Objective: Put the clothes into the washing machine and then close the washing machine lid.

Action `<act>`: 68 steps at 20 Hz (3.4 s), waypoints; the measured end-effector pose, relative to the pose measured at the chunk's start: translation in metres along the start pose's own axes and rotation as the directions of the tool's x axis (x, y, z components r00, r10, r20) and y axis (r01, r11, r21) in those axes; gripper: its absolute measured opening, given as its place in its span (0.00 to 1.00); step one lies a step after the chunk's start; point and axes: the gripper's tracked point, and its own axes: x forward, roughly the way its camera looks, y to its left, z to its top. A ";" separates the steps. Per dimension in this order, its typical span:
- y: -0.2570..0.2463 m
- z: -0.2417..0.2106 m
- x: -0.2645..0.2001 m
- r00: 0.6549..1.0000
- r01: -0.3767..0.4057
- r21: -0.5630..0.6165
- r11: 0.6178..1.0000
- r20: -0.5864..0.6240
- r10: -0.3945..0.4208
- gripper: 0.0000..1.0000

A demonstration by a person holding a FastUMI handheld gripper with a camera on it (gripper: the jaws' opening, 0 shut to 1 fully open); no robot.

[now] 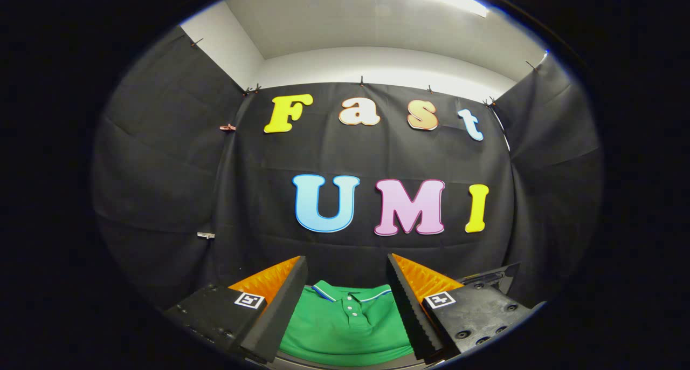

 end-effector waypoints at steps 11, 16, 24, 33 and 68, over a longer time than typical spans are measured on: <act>-0.015 -0.003 0.004 0.999 0.043 0.009 0.999 -0.018 -0.043 0.92; -0.006 -0.002 0.007 0.999 0.021 0.010 1.000 -0.032 -0.020 0.92; -0.016 -0.021 0.026 0.990 0.052 0.027 0.998 -0.134 -0.048 0.92; -0.005 -0.066 0.043 0.945 0.015 0.024 1.000 -0.327 -0.006 0.92; -0.035 -0.151 0.055 0.724 -0.161 0.029 0.987 -0.676 0.138 0.13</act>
